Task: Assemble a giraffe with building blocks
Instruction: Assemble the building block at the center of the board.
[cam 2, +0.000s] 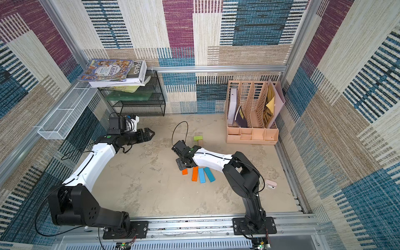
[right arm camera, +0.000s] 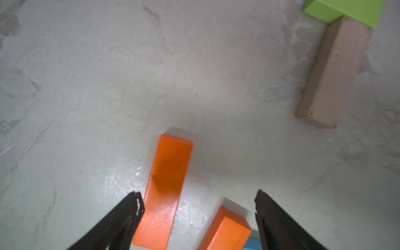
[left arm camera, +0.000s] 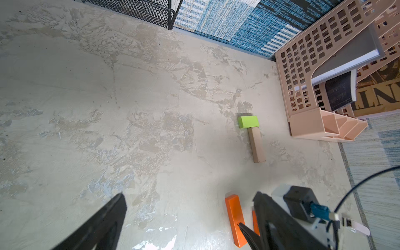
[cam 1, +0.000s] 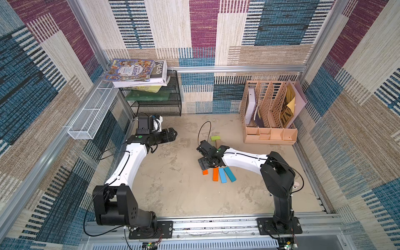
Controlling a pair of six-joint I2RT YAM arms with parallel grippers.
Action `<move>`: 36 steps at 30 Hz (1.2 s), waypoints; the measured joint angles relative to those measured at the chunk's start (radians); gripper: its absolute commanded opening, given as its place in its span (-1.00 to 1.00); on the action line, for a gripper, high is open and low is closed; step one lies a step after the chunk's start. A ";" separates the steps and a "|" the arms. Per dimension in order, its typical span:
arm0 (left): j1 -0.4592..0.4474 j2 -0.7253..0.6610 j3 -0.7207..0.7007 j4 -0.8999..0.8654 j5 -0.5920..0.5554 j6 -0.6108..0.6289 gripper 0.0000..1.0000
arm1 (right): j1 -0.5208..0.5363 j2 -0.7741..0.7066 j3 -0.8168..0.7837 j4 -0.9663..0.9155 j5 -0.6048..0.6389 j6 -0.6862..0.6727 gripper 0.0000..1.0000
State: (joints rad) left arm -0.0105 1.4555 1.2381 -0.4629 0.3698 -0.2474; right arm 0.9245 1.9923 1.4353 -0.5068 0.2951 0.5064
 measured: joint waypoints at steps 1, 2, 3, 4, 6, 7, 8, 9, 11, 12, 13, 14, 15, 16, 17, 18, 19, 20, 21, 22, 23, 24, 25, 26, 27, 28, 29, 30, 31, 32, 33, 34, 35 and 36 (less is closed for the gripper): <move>0.000 -0.001 0.000 -0.001 0.000 0.000 0.91 | 0.002 0.010 0.005 0.001 -0.002 0.010 0.64; 0.000 -0.002 0.000 -0.002 0.000 0.000 0.91 | 0.001 0.021 0.010 0.003 -0.005 0.021 0.61; 0.000 -0.004 0.000 -0.002 0.000 0.000 0.92 | 0.001 0.032 0.017 0.003 -0.009 0.029 0.59; 0.000 -0.006 0.000 -0.001 0.000 0.000 0.91 | 0.000 0.042 0.024 0.003 -0.012 0.035 0.58; 0.000 -0.007 0.000 -0.001 0.000 0.000 0.92 | 0.000 0.065 0.040 0.003 -0.016 0.048 0.57; 0.000 -0.007 0.000 -0.002 0.000 0.000 0.91 | 0.000 0.076 0.047 0.003 -0.017 0.052 0.48; 0.000 -0.007 0.000 -0.002 0.000 -0.001 0.92 | 0.000 0.087 0.054 0.003 -0.022 0.053 0.35; 0.000 -0.007 0.000 -0.002 0.000 -0.003 0.92 | 0.000 0.098 0.059 0.003 -0.027 0.056 0.18; 0.000 -0.007 0.000 -0.002 0.000 -0.003 0.92 | 0.000 0.111 0.061 0.008 -0.040 0.066 -0.07; 0.000 -0.007 0.000 -0.002 0.000 -0.003 0.91 | 0.000 0.113 0.063 0.014 -0.045 0.068 -0.13; 0.000 -0.007 0.000 -0.002 0.000 -0.003 0.91 | 0.000 0.114 0.062 0.018 -0.049 0.072 -0.23; 0.000 -0.007 0.000 -0.002 0.000 -0.003 0.92 | 0.000 0.114 0.060 0.024 -0.056 0.074 -0.26; 0.000 -0.007 0.000 -0.002 0.000 -0.003 0.91 | 0.000 0.114 0.057 0.030 -0.060 0.078 -0.26; 0.000 -0.007 0.000 -0.002 0.000 -0.003 0.91 | -0.001 0.111 0.052 0.037 -0.061 0.080 -0.26; 0.000 -0.007 0.000 -0.002 0.000 -0.003 0.91 | -0.002 0.105 0.043 0.043 -0.061 0.083 -0.26; 0.000 -0.007 0.000 -0.002 0.000 -0.003 0.92 | -0.004 0.098 0.036 0.043 -0.061 0.086 -0.26; 0.000 -0.007 0.000 -0.002 0.000 -0.003 0.92 | -0.008 0.088 0.027 0.039 -0.060 0.090 -0.27; 0.000 -0.007 0.000 -0.002 0.000 -0.003 0.91 | -0.013 0.074 0.019 0.032 -0.056 0.092 -0.27; 0.000 -0.007 0.000 -0.002 0.000 -0.003 0.91 | -0.020 0.059 0.010 0.027 -0.050 0.094 -0.28; 0.000 -0.007 0.000 -0.002 0.001 -0.003 0.91 | -0.027 0.039 0.000 0.026 -0.043 0.097 -0.28; 0.000 -0.007 0.000 -0.002 0.001 -0.003 0.91 | -0.037 0.017 -0.011 0.026 -0.034 0.098 -0.27; 0.000 -0.007 0.000 -0.002 0.001 -0.003 0.91 | -0.048 -0.005 -0.023 0.026 -0.026 0.100 -0.28; 0.000 -0.007 0.000 -0.002 0.001 -0.003 0.91 | -0.063 -0.027 -0.037 0.028 -0.019 0.103 -0.28; 0.000 -0.007 0.000 -0.002 0.001 -0.003 0.91 | -0.079 -0.049 -0.056 0.032 -0.010 0.105 -0.28; 0.000 -0.007 0.000 -0.002 0.002 -0.003 0.91 | -0.096 -0.068 -0.073 0.033 -0.003 0.105 -0.28; 0.000 -0.007 0.000 -0.002 0.003 -0.003 0.91 | -0.112 -0.085 -0.092 0.034 0.000 0.107 -0.28; 0.000 -0.007 0.000 -0.002 0.004 -0.003 0.91 | -0.132 -0.102 -0.113 0.037 0.003 0.108 -0.28; 0.000 -0.007 0.000 -0.002 0.004 -0.003 0.91 | -0.146 -0.113 -0.128 0.038 0.008 0.108 -0.28; 0.000 -0.007 0.000 -0.002 0.004 -0.003 0.91 | -0.160 -0.122 -0.142 0.040 0.011 0.108 -0.27; 0.000 -0.007 0.000 -0.002 0.005 -0.003 0.91 | -0.171 -0.127 -0.154 0.044 0.010 0.108 -0.28; 0.000 -0.007 0.000 -0.002 0.005 -0.003 0.91 | -0.179 -0.130 -0.163 0.048 0.010 0.108 -0.27; 0.000 -0.007 0.000 -0.001 0.007 -0.003 0.90 | -0.188 -0.134 -0.173 0.055 0.009 0.108 -0.28; 0.000 -0.006 0.000 -0.001 0.007 -0.003 0.90 | -0.196 -0.136 -0.181 0.059 0.008 0.108 -0.27; 0.000 -0.006 0.000 -0.002 0.008 -0.003 0.90 | -0.203 -0.136 -0.187 0.061 0.007 0.108 -0.28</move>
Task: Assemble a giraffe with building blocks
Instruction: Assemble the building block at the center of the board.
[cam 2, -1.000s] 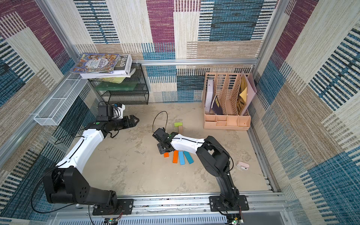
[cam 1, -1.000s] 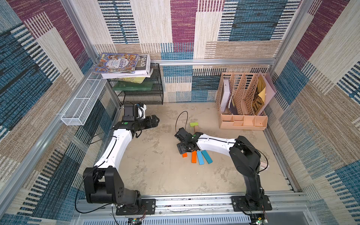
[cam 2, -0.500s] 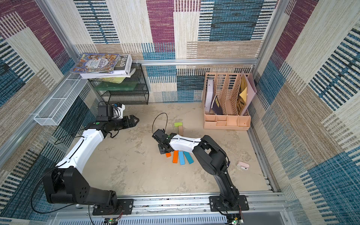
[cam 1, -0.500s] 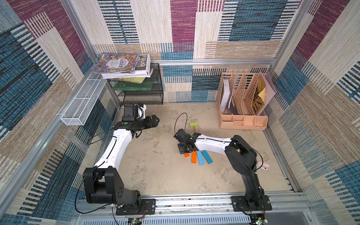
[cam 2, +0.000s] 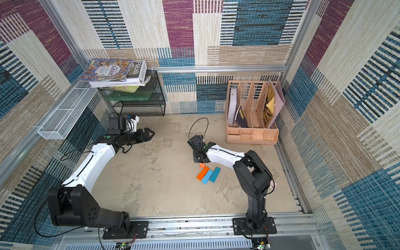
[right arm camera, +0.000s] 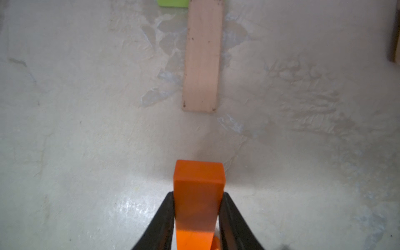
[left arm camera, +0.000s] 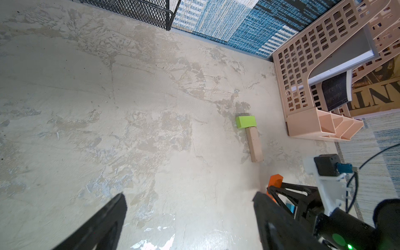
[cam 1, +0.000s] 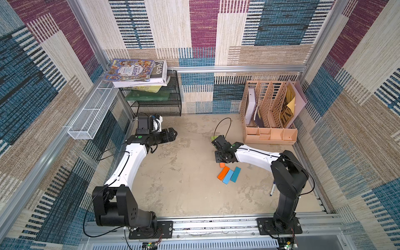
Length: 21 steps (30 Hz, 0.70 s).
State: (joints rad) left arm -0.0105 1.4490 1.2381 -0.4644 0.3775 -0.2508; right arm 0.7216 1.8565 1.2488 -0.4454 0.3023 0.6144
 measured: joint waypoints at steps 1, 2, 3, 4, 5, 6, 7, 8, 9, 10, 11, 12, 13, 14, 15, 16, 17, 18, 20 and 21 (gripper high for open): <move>0.000 0.000 0.000 0.000 0.000 0.000 0.91 | -0.008 0.000 -0.005 0.003 -0.001 0.000 -0.28; 0.000 0.000 0.000 0.000 0.000 0.000 0.90 | -0.014 0.002 -0.008 0.003 -0.004 0.000 -0.28; 0.000 0.000 0.000 0.000 0.000 0.000 0.91 | -0.018 0.003 -0.010 0.003 -0.008 0.000 -0.28; 0.000 0.000 0.000 0.000 0.000 0.000 0.91 | -0.023 0.006 -0.011 0.006 -0.008 0.000 -0.28; 0.000 0.001 0.000 0.000 0.000 0.000 0.91 | -0.024 0.010 -0.012 0.009 -0.007 0.000 -0.28; 0.000 0.001 0.000 0.000 0.000 0.000 0.90 | -0.023 0.016 -0.012 0.013 -0.012 0.000 -0.28; 0.000 0.001 0.000 0.000 0.000 0.000 0.91 | -0.022 0.023 -0.013 0.017 -0.022 0.000 -0.27; 0.000 0.001 0.000 0.000 0.001 0.000 0.91 | -0.022 0.028 -0.013 0.018 -0.024 0.000 -0.27; 0.000 0.001 0.000 0.000 0.002 0.000 0.91 | -0.021 0.033 -0.013 0.018 -0.030 0.000 -0.27; 0.000 0.001 0.000 0.000 0.004 0.000 0.90 | -0.021 0.039 -0.013 0.021 -0.037 0.001 -0.27; 0.000 0.001 0.000 0.000 0.004 0.000 0.90 | -0.023 0.043 -0.011 0.023 -0.042 0.003 -0.27; 0.000 0.001 0.000 0.000 0.006 0.000 0.91 | -0.023 0.049 -0.008 0.025 -0.048 0.005 -0.27; 0.000 0.001 0.000 0.000 0.007 0.000 0.90 | -0.024 0.055 -0.002 0.025 -0.053 0.008 -0.26; 0.000 0.001 0.000 0.000 0.007 0.000 0.91 | -0.025 0.061 0.005 0.025 -0.056 0.011 -0.27; 0.000 0.001 0.000 0.000 0.007 0.000 0.91 | -0.026 0.068 0.013 0.026 -0.060 0.014 -0.27; 0.000 0.001 0.000 0.000 0.008 0.000 0.90 | -0.026 0.074 0.022 0.027 -0.063 0.016 -0.27; 0.000 0.001 0.000 0.000 0.008 0.000 0.90 | -0.026 0.080 0.030 0.028 -0.064 0.017 -0.27; 0.000 0.001 0.000 0.000 0.008 -0.001 0.91 | -0.026 0.085 0.037 0.028 -0.064 0.019 -0.27; 0.000 0.001 0.000 0.000 0.010 -0.003 0.90 | -0.026 0.096 0.052 0.026 -0.064 0.021 -0.27; 0.000 0.001 0.000 0.000 0.010 -0.003 0.91 | -0.026 0.101 0.058 0.027 -0.064 0.022 -0.27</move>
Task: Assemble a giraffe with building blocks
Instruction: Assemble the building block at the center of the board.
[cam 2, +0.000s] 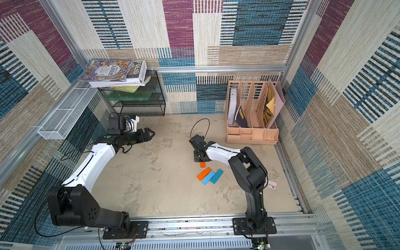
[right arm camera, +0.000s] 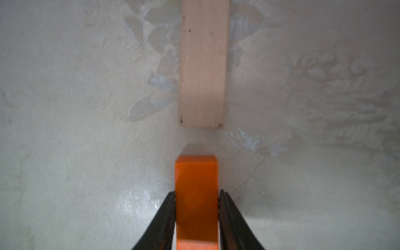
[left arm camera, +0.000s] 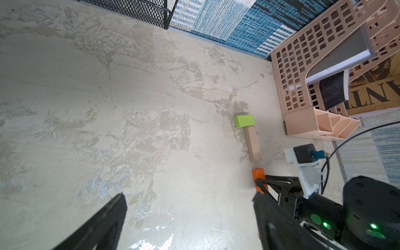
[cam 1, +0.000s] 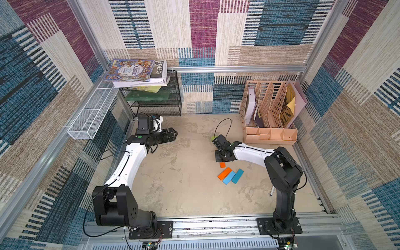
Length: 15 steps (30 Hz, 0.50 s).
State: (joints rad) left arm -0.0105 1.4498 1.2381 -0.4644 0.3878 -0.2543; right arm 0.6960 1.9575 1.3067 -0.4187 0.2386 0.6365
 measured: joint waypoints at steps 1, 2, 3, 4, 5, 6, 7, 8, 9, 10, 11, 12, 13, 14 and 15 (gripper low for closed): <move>0.000 0.000 0.000 0.000 0.000 0.000 0.90 | 0.000 0.006 0.007 -0.001 0.000 0.001 -0.27; 0.000 0.000 0.000 0.000 0.000 0.000 0.90 | 0.000 0.009 0.011 -0.002 0.001 0.001 -0.27; 0.000 0.000 0.000 0.000 0.000 0.000 0.91 | 0.001 0.014 0.016 -0.002 0.003 0.002 -0.27; 0.000 0.000 0.000 0.000 0.000 0.000 0.91 | 0.001 0.018 0.021 -0.003 0.004 0.003 -0.27; 0.000 0.000 0.000 0.000 0.000 0.000 0.90 | 0.001 0.022 0.024 -0.003 0.005 0.004 -0.26; 0.000 0.000 0.000 0.000 0.000 0.000 0.90 | 0.001 0.026 0.028 -0.003 0.006 0.005 -0.26; 0.000 0.000 0.000 0.000 0.000 0.000 0.90 | 0.001 0.030 0.031 -0.004 0.010 0.005 -0.26; 0.000 0.001 0.000 0.000 0.000 0.000 0.90 | 0.001 0.032 0.033 -0.004 0.012 0.005 -0.26; 0.000 0.002 0.000 0.000 0.000 0.000 0.91 | 0.000 0.034 0.034 -0.006 0.014 0.006 -0.26; 0.000 0.004 0.000 0.000 0.000 0.000 0.90 | 0.000 0.036 0.038 -0.011 0.020 0.008 -0.26; 0.000 0.005 0.000 0.000 0.000 0.000 0.91 | -0.001 0.038 0.040 -0.012 0.021 0.009 -0.25; 0.000 0.006 0.000 0.000 0.000 0.000 0.90 | -0.002 0.040 0.042 -0.014 0.023 0.010 -0.25; 0.000 0.006 0.000 0.000 0.000 0.000 0.91 | -0.002 0.041 0.043 -0.017 0.026 0.012 -0.25; 0.000 0.006 0.000 0.000 0.000 0.000 0.91 | -0.003 0.042 0.045 -0.018 0.027 0.013 -0.25; 0.000 0.006 0.000 0.000 0.000 0.000 0.91 | -0.003 0.043 0.046 -0.019 0.027 0.015 -0.25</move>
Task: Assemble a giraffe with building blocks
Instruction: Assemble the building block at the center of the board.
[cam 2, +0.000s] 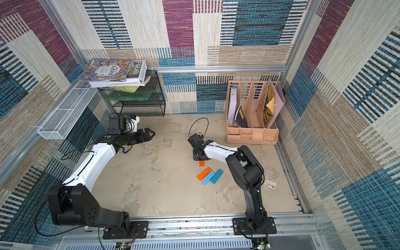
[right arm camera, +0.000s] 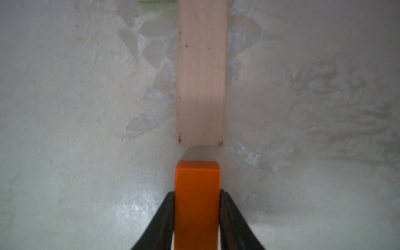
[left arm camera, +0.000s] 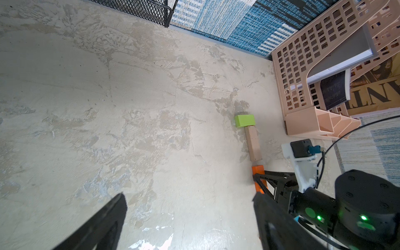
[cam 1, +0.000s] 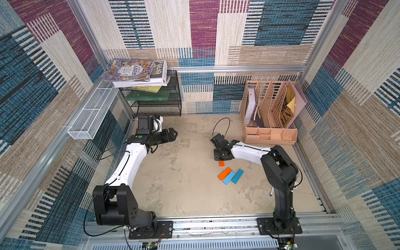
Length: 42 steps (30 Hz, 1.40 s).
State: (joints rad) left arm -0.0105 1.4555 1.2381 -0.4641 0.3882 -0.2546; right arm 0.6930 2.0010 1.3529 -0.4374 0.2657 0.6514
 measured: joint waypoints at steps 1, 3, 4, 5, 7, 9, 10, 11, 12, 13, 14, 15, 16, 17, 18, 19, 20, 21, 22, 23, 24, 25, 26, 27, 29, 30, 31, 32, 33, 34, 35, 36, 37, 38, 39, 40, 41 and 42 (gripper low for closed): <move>0.000 0.000 0.000 0.000 0.000 0.000 0.90 | 0.000 0.002 0.001 0.000 0.001 0.000 -0.25; 0.000 0.001 0.000 0.000 0.000 0.000 0.91 | -0.001 0.005 0.003 -0.003 0.003 0.000 -0.25; 0.000 0.001 0.000 0.000 0.000 0.000 0.90 | -0.002 0.007 0.005 -0.006 0.005 0.000 -0.25; 0.000 0.001 0.000 0.000 0.000 0.000 0.91 | -0.002 0.008 0.006 -0.007 0.006 0.000 -0.25; 0.000 0.001 0.000 0.000 0.000 0.000 0.91 | -0.003 0.011 0.007 -0.007 0.007 0.000 -0.25; 0.000 0.001 0.000 0.000 0.000 0.000 0.90 | -0.005 0.014 0.009 -0.007 0.008 0.000 -0.25; 0.000 0.001 0.000 0.000 0.000 0.000 0.91 | -0.006 0.014 0.011 -0.008 0.008 0.000 -0.25; 0.000 0.001 0.000 0.000 0.000 0.000 0.90 | -0.006 0.016 0.014 -0.008 0.008 0.000 -0.25; 0.000 0.001 0.000 0.000 0.000 0.000 0.90 | -0.006 0.017 0.018 -0.008 0.009 0.000 -0.25; 0.000 0.001 0.000 0.000 0.000 0.000 0.90 | -0.006 0.020 0.021 -0.008 0.011 0.000 -0.25; 0.000 0.001 0.000 0.000 0.000 0.000 0.90 | -0.006 0.023 0.024 -0.009 0.011 -0.001 -0.25; 0.000 0.001 0.000 0.000 0.000 0.000 0.90 | -0.006 0.026 0.029 -0.012 0.011 -0.001 -0.25; 0.000 0.001 0.000 0.000 0.000 0.000 0.90 | -0.006 0.029 0.034 -0.013 0.011 -0.001 -0.25; 0.000 0.001 0.000 0.000 0.000 0.000 0.90 | -0.006 0.032 0.039 -0.015 0.011 -0.003 -0.25; 0.000 0.001 0.000 0.000 0.000 0.000 0.90 | -0.008 0.035 0.044 -0.014 0.011 -0.003 -0.25; 0.000 0.001 0.000 0.000 0.000 0.000 0.90 | -0.008 0.037 0.048 -0.014 0.011 -0.004 -0.25; 0.000 0.001 0.000 0.000 0.000 0.000 0.90 | -0.008 0.039 0.051 -0.015 0.011 -0.004 -0.25; 0.000 0.001 0.000 0.000 0.001 0.000 0.90 | -0.008 0.040 0.053 -0.014 0.013 -0.004 -0.25; 0.000 0.001 0.001 -0.001 0.001 0.000 0.90 | -0.009 0.042 0.055 -0.015 0.014 -0.004 -0.25; 0.000 0.002 0.003 0.000 0.001 0.000 0.90 | -0.010 0.044 0.058 -0.016 0.014 -0.004 -0.25; 0.000 0.002 0.004 0.000 0.002 0.000 0.90 | -0.010 0.047 0.060 -0.017 0.015 -0.004 -0.25; 0.000 0.002 0.005 0.000 0.003 0.000 0.90 | -0.011 0.048 0.061 -0.017 0.014 -0.005 -0.25; 0.000 0.002 0.005 0.000 0.003 0.000 0.90 | -0.011 0.049 0.063 -0.018 0.014 -0.007 -0.25; 0.000 0.002 0.005 0.000 0.003 0.000 0.90 | -0.012 0.051 0.064 -0.019 0.015 -0.007 -0.25; 0.000 0.002 0.005 0.000 0.003 0.000 0.90 | -0.013 0.054 0.067 -0.019 0.015 -0.007 -0.25; 0.000 0.002 0.005 0.000 0.004 0.000 0.90 | -0.013 0.054 0.069 -0.021 0.015 -0.007 -0.25; 0.000 0.002 0.005 0.000 0.004 0.000 0.90 | -0.013 0.054 0.071 -0.022 0.015 -0.008 -0.25; 0.000 0.002 0.005 0.000 0.004 0.000 0.90 | -0.013 0.054 0.074 -0.021 0.016 -0.008 -0.25; 0.000 0.002 0.005 0.000 0.004 0.000 0.90 | -0.014 0.055 0.076 -0.021 0.018 -0.008 -0.25; 0.000 0.002 0.005 0.000 0.004 0.000 0.90 | -0.014 0.055 0.079 -0.021 0.018 -0.008 -0.25; 0.000 0.002 0.005 0.000 0.004 0.000 0.90 | -0.014 0.056 0.080 -0.021 0.019 -0.008 -0.25; 0.000 0.002 0.005 0.000 0.004 0.000 0.90 | -0.014 0.058 0.083 -0.021 0.019 -0.008 -0.25; 0.000 0.002 0.005 0.000 0.004 0.000 0.90 | -0.015 0.060 0.084 -0.021 0.019 -0.008 -0.25; 0.000 0.002 0.005 0.000 0.004 0.000 0.90 | -0.015 0.062 0.085 -0.022 0.019 -0.008 -0.25; 0.000 0.002 0.005 0.000 0.004 0.000 0.90 | -0.015 0.064 0.088 -0.024 0.019 -0.008 -0.25; 0.000 0.002 0.005 0.000 0.004 0.000 0.90 | -0.015 0.065 0.090 -0.024 0.019 -0.008 -0.25; 0.000 0.002 0.005 0.000 0.004 0.000 0.90 | -0.016 0.067 0.092 -0.025 0.019 -0.010 -0.25; 0.000 0.002 0.005 0.000 0.004 0.000 0.90 | -0.016 0.068 0.093 -0.025 0.019 -0.010 -0.25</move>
State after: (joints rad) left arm -0.0105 1.4570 1.2434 -0.4641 0.3920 -0.2546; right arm 0.6769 2.0689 1.4456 -0.4625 0.2848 0.6411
